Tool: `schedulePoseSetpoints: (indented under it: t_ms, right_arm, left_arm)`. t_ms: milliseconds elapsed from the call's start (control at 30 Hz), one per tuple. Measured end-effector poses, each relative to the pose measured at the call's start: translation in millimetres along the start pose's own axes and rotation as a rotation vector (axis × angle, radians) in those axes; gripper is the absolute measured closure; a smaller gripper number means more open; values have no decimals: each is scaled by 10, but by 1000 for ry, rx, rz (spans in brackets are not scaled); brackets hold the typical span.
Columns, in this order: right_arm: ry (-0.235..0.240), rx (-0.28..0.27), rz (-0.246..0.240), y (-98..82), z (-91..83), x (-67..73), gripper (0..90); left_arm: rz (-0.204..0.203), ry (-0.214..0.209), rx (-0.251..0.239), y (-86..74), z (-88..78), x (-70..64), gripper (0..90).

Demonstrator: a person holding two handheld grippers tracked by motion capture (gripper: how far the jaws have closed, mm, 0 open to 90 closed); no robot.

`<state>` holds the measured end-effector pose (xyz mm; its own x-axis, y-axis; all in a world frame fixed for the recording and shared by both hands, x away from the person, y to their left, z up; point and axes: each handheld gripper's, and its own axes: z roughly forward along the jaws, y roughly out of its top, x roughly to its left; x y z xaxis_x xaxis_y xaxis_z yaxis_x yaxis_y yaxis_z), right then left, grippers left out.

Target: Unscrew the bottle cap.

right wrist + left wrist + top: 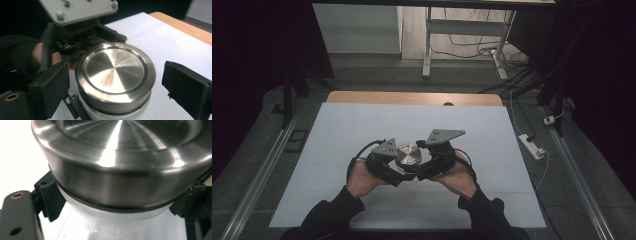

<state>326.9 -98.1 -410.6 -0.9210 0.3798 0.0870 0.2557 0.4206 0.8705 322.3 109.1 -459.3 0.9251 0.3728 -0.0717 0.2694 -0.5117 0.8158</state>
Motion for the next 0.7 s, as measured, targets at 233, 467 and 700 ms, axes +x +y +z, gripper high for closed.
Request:
schedulePoseSetpoints:
  t_ms: [233,467,700]
  right_arm:
    - [-83,1,-25,-15,65,99,180]
    - [48,3,-57,-24,18,33,184]
    - [181,-27,-96,-52,-19,-26,185]
  left_arm:
    - [-2,14,12,21,25,-32,155]
    - [56,-97,13,6,-6,-9,155]
    - [103,-177,8,-2,-35,1,154]
